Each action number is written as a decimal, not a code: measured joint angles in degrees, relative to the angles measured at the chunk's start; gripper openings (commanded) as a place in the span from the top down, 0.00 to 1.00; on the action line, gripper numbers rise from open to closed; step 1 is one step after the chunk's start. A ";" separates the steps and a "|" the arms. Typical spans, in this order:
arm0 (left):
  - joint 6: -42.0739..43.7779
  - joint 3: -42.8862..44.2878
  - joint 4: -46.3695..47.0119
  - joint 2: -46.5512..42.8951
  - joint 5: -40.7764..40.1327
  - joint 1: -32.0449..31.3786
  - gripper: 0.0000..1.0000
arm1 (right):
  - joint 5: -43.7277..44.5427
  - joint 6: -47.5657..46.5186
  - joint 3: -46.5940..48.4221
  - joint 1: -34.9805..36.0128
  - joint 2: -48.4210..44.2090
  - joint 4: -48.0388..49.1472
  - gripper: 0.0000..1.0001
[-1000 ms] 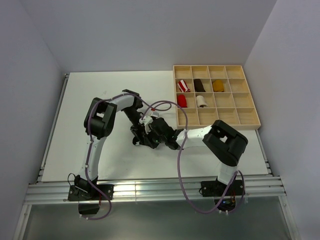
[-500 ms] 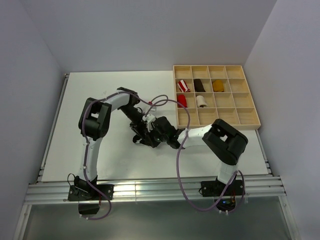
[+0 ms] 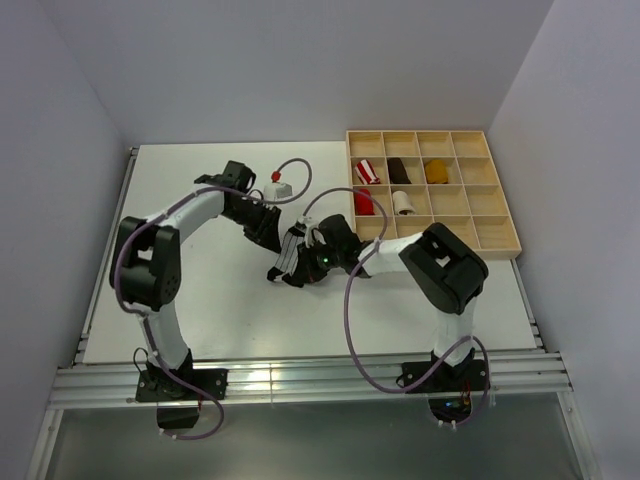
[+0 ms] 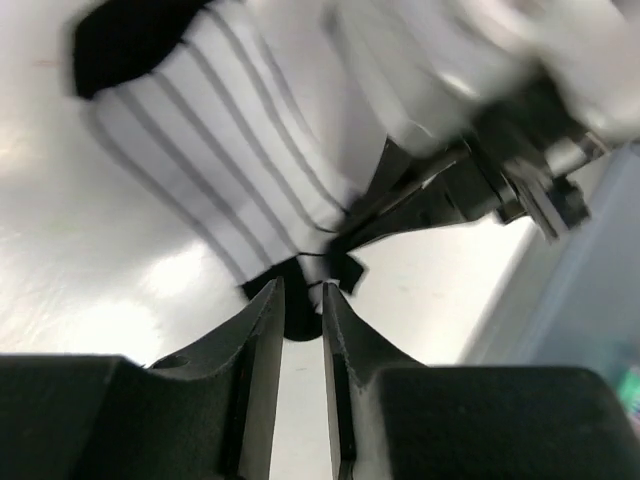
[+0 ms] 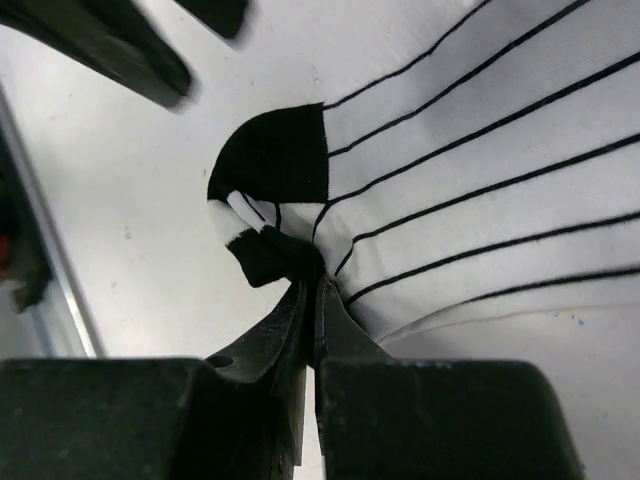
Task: Roll the socks
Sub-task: Roll the sock at the center of the board.
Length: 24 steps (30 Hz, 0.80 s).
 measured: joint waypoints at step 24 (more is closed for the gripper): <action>14.97 -44.54 40.63 -38.62 -24.09 -12.11 0.54 | -23.96 9.03 18.73 -5.05 14.29 -27.54 1.00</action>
